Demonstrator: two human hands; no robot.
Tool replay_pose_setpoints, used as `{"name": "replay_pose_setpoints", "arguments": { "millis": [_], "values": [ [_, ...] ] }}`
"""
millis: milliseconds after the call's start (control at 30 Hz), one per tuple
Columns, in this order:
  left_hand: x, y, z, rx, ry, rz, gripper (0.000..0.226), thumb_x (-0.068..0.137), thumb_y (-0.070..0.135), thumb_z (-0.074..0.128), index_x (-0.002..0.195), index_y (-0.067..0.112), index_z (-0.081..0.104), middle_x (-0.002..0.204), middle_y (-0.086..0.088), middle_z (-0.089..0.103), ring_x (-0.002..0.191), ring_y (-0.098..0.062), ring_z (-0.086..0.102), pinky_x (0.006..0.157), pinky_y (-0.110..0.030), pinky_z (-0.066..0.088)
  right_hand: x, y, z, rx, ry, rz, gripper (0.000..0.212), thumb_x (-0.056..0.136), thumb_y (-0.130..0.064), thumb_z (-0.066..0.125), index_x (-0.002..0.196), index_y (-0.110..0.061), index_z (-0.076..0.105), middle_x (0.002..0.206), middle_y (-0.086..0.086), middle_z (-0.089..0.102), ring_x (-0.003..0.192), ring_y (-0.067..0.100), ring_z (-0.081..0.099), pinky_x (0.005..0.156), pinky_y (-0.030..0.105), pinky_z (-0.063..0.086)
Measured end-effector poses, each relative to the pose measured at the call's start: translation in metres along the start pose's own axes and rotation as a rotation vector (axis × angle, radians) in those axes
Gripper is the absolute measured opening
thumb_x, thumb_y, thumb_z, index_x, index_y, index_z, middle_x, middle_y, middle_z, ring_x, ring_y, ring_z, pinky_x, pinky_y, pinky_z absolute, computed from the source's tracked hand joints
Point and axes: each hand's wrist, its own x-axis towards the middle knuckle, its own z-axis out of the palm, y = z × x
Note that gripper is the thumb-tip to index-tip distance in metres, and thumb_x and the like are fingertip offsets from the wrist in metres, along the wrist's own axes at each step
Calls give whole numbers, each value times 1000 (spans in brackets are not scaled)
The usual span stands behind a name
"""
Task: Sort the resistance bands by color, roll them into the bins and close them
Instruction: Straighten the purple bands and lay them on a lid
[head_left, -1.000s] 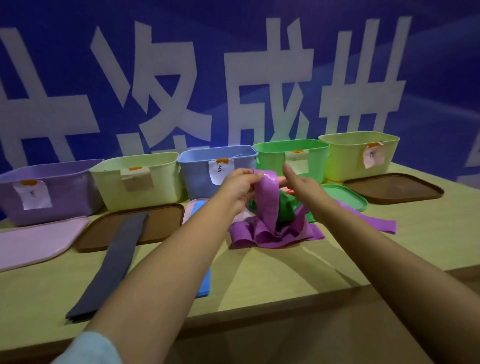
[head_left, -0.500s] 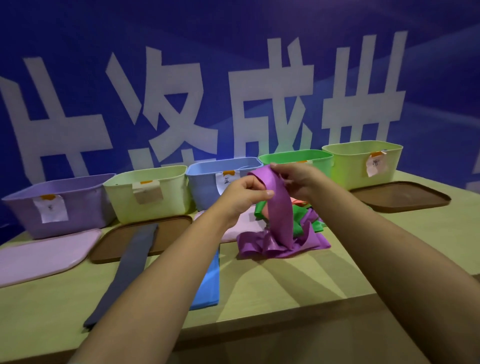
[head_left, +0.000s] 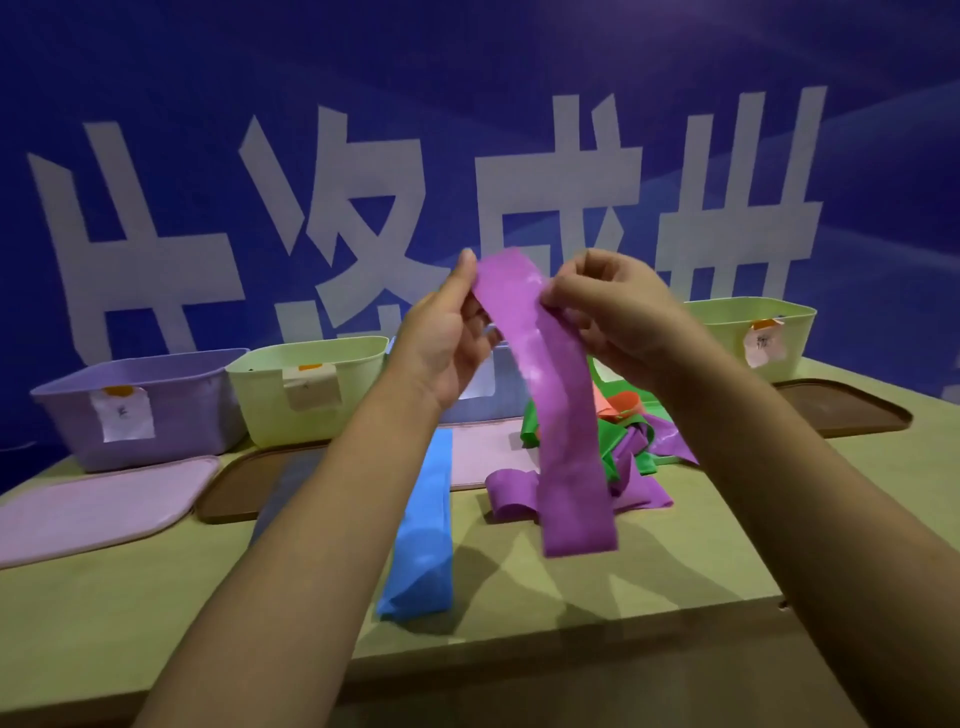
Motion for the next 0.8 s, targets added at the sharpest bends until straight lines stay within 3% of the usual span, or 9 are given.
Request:
{"name": "replay_pose_setpoints", "arguments": {
  "millis": [67,133,200,300,400,500,567,667,800],
  "values": [
    [-9,10,3,105,15,40,23,96,28,53,101,9,65,88,-8,65,87,-23,60,85,-39,48,-6,-3,6,80,-96,72,11,89,-10,58,93,-11,48,75,5,58,67,16,58,62,27,46],
    [-23,15,6,257,-38,67,20,96,24,53,98,9,66,87,-9,65,88,-23,60,90,-42,48,-9,0,14,32,-162,126,30,93,-36,53,107,-10,49,88,7,64,75,20,64,61,27,52],
    [-41,16,7,384,-104,107,18,96,21,53,96,11,68,86,-4,70,87,-16,66,85,-35,52,-11,6,24,-46,-92,109,49,91,-53,46,111,-9,57,91,7,69,83,20,69,69,31,56],
    [-63,8,0,418,-199,119,20,96,23,52,108,18,67,104,-1,72,101,-15,67,92,-33,52,-21,18,35,-30,55,50,46,92,-51,48,103,-10,66,90,7,72,86,23,69,83,39,54],
    [-83,-9,-9,378,-101,265,20,87,31,56,99,29,71,134,-3,55,120,-19,57,103,-45,44,-42,28,47,9,59,43,43,92,-45,51,88,-6,67,77,11,69,71,25,63,67,36,50],
    [-97,-25,-15,477,12,423,25,88,34,54,111,41,59,141,1,45,125,-12,50,101,-37,47,-63,38,59,-25,48,32,43,91,-43,54,82,-3,68,69,10,65,60,21,58,60,33,45],
    [-101,-29,-21,349,-52,311,30,89,34,56,120,31,57,133,-7,54,121,-17,55,99,-35,47,-72,41,64,27,18,67,38,89,-42,55,74,-9,67,60,2,63,53,14,56,57,32,46],
    [-106,-28,-22,190,-156,113,34,92,36,53,112,9,59,107,-13,64,107,-24,60,98,-39,47,-77,37,65,94,-51,105,35,88,-40,56,76,-8,65,64,4,62,53,13,56,54,28,46],
    [-115,-21,-19,149,-261,49,46,92,38,39,119,6,57,120,-13,62,117,-23,58,105,-40,43,-82,29,60,111,-197,146,34,78,-43,59,70,-10,64,56,1,62,47,11,58,50,22,48]
  ]
}}
